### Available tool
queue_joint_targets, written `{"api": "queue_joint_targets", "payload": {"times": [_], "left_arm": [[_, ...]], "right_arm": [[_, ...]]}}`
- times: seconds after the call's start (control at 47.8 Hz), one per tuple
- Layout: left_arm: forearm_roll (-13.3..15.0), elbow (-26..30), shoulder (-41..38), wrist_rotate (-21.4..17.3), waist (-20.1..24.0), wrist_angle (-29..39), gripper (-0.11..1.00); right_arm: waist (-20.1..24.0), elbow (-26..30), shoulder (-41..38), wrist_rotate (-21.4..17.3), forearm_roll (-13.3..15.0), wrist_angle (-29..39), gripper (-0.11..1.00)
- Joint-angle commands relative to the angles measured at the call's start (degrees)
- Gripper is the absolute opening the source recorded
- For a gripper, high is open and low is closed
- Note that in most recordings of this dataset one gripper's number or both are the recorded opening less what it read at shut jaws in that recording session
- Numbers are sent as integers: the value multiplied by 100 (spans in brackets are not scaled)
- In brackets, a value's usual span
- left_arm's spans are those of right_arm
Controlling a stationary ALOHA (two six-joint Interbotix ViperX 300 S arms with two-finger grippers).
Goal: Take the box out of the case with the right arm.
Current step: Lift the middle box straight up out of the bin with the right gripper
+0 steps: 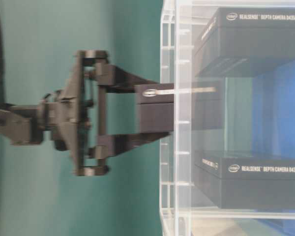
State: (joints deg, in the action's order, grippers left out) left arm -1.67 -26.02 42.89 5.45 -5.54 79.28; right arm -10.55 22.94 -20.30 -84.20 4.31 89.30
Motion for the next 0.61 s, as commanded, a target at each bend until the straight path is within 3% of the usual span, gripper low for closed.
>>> {"api": "queue_joint_targets", "payload": {"times": [0.0,0.335,0.586], "left_arm": [[-9,141,18,9,-18,-18,0],[-9,132,35,18,-18,-18,0],[-9,132,35,18,-18,-18,0]], "right_arm": [[44,448,352,0,88,272,65],[176,1538,352,0,387,1151,65],[193,1670,352,-9,431,1266,65]]}}
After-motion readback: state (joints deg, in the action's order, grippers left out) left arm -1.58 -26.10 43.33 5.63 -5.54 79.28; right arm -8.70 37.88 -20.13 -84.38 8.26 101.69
